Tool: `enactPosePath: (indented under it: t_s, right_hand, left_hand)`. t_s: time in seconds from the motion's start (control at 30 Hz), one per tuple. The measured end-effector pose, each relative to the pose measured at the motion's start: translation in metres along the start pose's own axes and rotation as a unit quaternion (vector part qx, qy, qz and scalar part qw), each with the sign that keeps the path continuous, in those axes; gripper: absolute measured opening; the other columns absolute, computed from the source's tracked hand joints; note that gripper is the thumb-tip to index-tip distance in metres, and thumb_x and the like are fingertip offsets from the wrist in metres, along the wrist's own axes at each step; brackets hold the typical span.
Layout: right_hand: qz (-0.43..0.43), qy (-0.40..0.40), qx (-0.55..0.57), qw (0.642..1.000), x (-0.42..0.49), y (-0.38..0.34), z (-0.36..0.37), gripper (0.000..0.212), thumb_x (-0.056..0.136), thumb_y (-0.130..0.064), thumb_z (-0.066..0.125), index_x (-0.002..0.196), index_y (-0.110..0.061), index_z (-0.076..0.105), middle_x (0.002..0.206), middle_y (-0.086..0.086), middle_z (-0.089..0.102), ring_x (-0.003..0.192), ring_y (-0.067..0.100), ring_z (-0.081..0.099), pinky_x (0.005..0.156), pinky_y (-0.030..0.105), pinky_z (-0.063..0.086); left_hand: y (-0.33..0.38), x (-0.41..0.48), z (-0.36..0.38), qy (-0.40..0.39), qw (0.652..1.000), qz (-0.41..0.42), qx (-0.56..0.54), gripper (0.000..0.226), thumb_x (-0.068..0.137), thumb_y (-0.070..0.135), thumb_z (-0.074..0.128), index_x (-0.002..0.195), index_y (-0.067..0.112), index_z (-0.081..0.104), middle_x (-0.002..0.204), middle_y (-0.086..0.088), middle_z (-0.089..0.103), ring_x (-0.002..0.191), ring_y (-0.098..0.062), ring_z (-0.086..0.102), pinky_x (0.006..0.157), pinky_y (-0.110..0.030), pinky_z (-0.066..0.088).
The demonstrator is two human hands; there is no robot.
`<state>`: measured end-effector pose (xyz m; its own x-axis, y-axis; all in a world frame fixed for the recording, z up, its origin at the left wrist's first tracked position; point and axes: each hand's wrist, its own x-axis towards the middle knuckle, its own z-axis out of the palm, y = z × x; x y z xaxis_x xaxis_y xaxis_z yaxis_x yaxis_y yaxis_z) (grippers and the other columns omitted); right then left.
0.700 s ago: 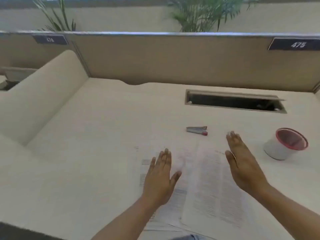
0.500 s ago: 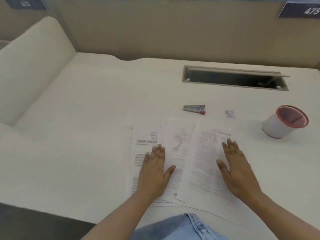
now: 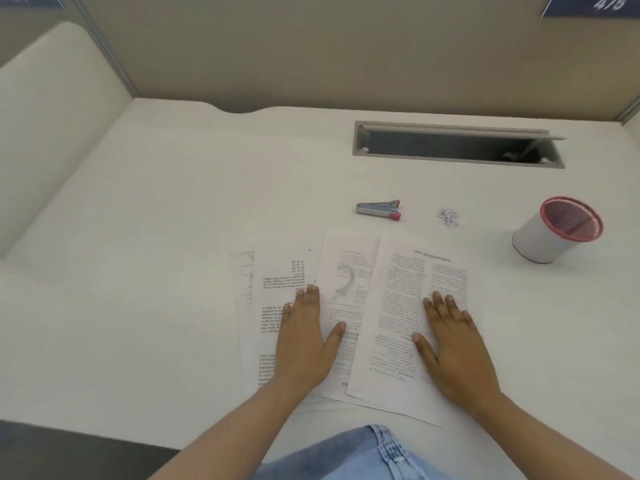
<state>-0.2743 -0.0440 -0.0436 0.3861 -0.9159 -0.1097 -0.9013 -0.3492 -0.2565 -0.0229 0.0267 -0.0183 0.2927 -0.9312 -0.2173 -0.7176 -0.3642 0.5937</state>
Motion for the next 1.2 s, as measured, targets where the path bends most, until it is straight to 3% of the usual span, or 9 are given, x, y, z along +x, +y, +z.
enactPosePath:
  t_s: [0.07, 0.13, 0.23, 0.33, 0.5, 0.67, 0.83, 0.97, 1.2]
  right_hand:
    - [0.004, -0.006, 0.001, 1.000, -0.001, 0.000, 0.000, 0.073, 0.093, -0.061, 0.013, 0.154, -0.021, 0.015, 0.161, -0.004, 0.010, 0.149, 0.012, 0.004, 0.121, 0.037, 0.009]
    - [0.008, -0.011, 0.006, 1.000, -0.001, 0.000, -0.002, 0.073, 0.092, -0.063, 0.012, 0.154, -0.022, 0.013, 0.161, -0.005, 0.009, 0.149, 0.011, 0.003, 0.121, 0.036, 0.007]
    - [0.011, -0.025, 0.017, 0.999, -0.002, -0.002, -0.003, 0.076, 0.091, -0.067, 0.008, 0.153, -0.024, 0.013, 0.162, -0.006, 0.008, 0.149, 0.010, 0.001, 0.121, 0.031, 0.002]
    - [0.014, -0.029, 0.028, 0.999, 0.000, -0.002, -0.006, 0.082, 0.084, -0.073, -0.004, 0.152, -0.028, 0.004, 0.162, -0.009, 0.001, 0.148, 0.008, -0.007, 0.119, 0.027, -0.007]
    - [0.015, -0.050, 0.032, 0.998, 0.004, -0.001, -0.012, 0.094, 0.072, -0.079, -0.016, 0.151, -0.029, -0.005, 0.161, -0.009, -0.008, 0.145, 0.006, -0.015, 0.119, 0.029, -0.007]
    - [0.010, -0.062, 0.041, 0.997, 0.001, -0.004, -0.014, 0.106, 0.067, -0.084, -0.014, 0.153, -0.025, 0.000, 0.160, -0.007, -0.009, 0.145, 0.007, -0.014, 0.119, 0.030, -0.005]
    - [-0.004, -0.074, 0.063, 0.995, 0.000, -0.019, -0.016, 0.107, 0.068, -0.089, -0.001, 0.154, -0.025, 0.001, 0.158, -0.009, -0.013, 0.146, 0.008, -0.016, 0.119, 0.031, -0.008]
    - [-0.010, -0.077, 0.090, 0.993, -0.002, -0.024, -0.015, 0.106, 0.071, -0.089, 0.005, 0.154, -0.024, 0.005, 0.158, -0.009, -0.011, 0.145, 0.008, -0.015, 0.119, 0.031, -0.008]
    - [-0.021, -0.107, 0.093, 0.990, 0.003, -0.021, -0.010, 0.112, 0.064, -0.093, 0.005, 0.154, -0.025, -0.002, 0.157, -0.008, -0.019, 0.144, 0.010, -0.022, 0.116, 0.033, -0.012]
  left_hand:
    - [0.020, 0.002, -0.013, 0.008, 0.992, -0.061, -0.113, 0.068, 0.099, 0.045, 0.053, 0.156, 0.017, 0.027, 0.159, 0.005, 0.033, 0.148, -0.017, 0.029, 0.120, -0.028, 0.020]
    - [0.037, 0.008, -0.024, 0.019, 0.970, -0.119, -0.211, 0.050, 0.098, 0.038, 0.059, 0.143, 0.023, 0.043, 0.141, 0.009, 0.053, 0.122, -0.012, 0.050, 0.101, -0.024, 0.038]
    - [0.049, 0.019, -0.032, 0.016, 0.940, -0.185, -0.286, 0.051, 0.096, 0.032, 0.063, 0.141, 0.017, 0.044, 0.118, 0.016, 0.051, 0.106, -0.009, 0.048, 0.089, -0.024, 0.035]
    - [0.055, 0.028, -0.035, -0.008, 0.919, -0.238, -0.315, 0.067, 0.093, 0.037, 0.066, 0.148, 0.015, 0.036, 0.142, 0.002, 0.049, 0.125, -0.022, 0.052, 0.094, -0.030, 0.039]
    - [0.060, 0.033, -0.034, -0.037, 0.907, -0.261, -0.328, 0.044, 0.091, 0.036, 0.070, 0.118, 0.006, 0.052, 0.097, 0.007, 0.057, 0.086, -0.012, 0.056, 0.065, -0.026, 0.041]
    - [0.056, 0.028, -0.030, 0.018, 0.945, -0.240, -0.223, 0.081, 0.085, 0.044, 0.073, 0.148, 0.011, 0.036, 0.150, -0.006, 0.041, 0.128, -0.027, 0.050, 0.096, -0.034, 0.044]
    - [0.055, 0.034, -0.027, 0.001, 0.924, -0.240, -0.298, 0.081, 0.076, 0.021, 0.085, 0.142, 0.008, 0.040, 0.134, -0.005, 0.050, 0.104, -0.020, 0.051, 0.082, -0.027, 0.040]
    - [0.059, 0.037, -0.022, -0.035, 0.911, -0.260, -0.317, 0.089, 0.078, 0.022, 0.085, 0.149, 0.009, 0.033, 0.142, -0.007, 0.048, 0.121, -0.024, 0.050, 0.089, -0.031, 0.037]
    - [0.058, 0.060, -0.030, 0.027, 0.963, -0.175, -0.201, 0.082, 0.079, 0.029, 0.082, 0.147, 0.011, 0.039, 0.143, -0.006, 0.049, 0.128, -0.025, 0.052, 0.094, -0.030, 0.041]
